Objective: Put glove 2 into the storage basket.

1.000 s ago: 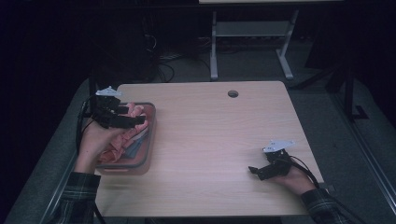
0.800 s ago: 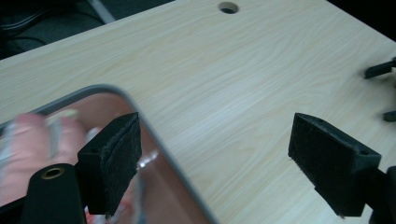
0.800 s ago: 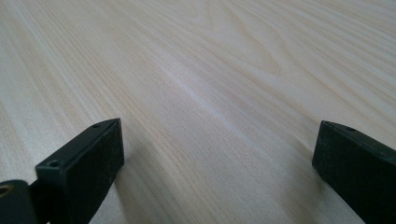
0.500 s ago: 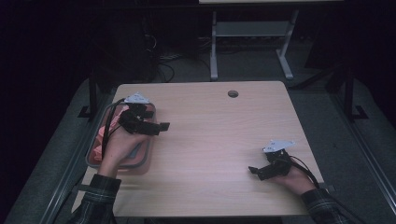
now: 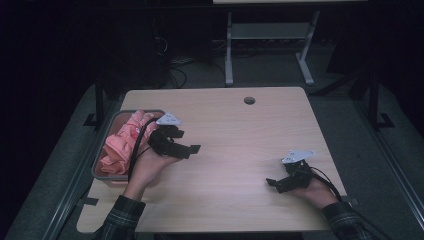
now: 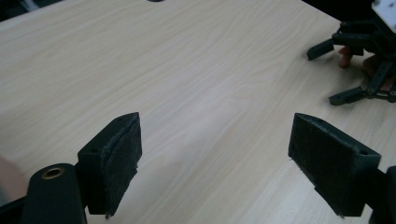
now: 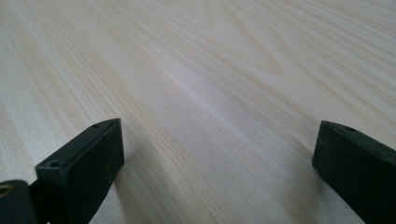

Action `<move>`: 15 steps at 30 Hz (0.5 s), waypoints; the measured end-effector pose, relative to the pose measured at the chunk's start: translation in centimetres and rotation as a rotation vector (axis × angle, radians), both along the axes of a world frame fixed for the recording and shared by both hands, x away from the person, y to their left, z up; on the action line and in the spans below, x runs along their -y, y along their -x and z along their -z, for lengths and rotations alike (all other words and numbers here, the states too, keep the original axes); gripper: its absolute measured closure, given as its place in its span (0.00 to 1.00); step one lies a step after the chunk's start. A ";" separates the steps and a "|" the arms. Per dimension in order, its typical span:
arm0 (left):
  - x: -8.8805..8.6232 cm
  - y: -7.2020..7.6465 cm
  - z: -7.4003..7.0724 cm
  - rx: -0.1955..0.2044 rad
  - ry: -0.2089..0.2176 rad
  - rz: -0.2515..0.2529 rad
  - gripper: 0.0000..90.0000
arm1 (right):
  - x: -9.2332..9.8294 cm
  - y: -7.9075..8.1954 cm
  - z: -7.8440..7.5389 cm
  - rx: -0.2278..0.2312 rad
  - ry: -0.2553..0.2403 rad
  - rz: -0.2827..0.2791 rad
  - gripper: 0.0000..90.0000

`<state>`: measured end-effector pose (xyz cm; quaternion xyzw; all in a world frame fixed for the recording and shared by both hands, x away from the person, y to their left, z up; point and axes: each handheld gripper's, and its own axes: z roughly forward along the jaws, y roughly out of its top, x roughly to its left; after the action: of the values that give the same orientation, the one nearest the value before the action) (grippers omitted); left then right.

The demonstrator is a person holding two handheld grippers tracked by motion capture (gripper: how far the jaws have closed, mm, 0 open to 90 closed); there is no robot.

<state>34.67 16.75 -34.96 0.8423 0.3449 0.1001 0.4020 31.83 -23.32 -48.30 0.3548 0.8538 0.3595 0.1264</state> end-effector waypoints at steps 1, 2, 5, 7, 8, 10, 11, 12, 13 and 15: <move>0.3 0.1 0.3 -0.004 -0.004 0.009 0.19 | 0.0 0.0 0.0 0.000 0.000 0.000 0.02; 0.7 0.2 0.7 0.000 -0.003 0.019 0.19 | 0.0 0.0 0.0 0.000 0.000 0.000 0.02; 1.4 0.5 1.6 -0.004 -0.007 0.037 0.19 | 0.0 0.0 0.0 0.000 0.000 0.000 0.02; 2.0 0.8 2.3 -0.005 -0.015 0.050 0.19 | 0.0 0.0 0.0 -0.001 0.000 0.000 0.02; 2.4 1.0 2.8 -0.004 -0.018 0.063 0.19 | 0.0 0.0 0.0 -0.001 0.001 0.000 0.02; 3.0 1.3 3.5 -0.010 -0.023 0.073 0.19 | 0.0 0.0 0.0 -0.002 0.001 -0.001 0.02; 3.3 1.5 3.9 -0.006 -0.027 0.083 0.19 | 0.0 0.0 0.0 -0.002 0.000 0.000 0.02; 3.6 1.8 4.4 -0.011 -0.032 0.092 0.19 | 0.0 0.0 0.0 -0.001 0.000 0.001 0.02; 3.8 1.9 4.7 -0.010 -0.037 0.100 0.19 | 0.0 0.0 0.0 -0.001 0.000 0.000 0.02; 4.4 2.2 5.5 -0.015 -0.046 0.112 0.19 | 0.0 0.0 0.0 -0.001 0.001 0.000 0.02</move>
<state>32.45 12.40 -40.49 0.8699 0.2979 0.0792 0.3849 31.83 -23.32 -48.30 0.3547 0.8540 0.3591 0.1262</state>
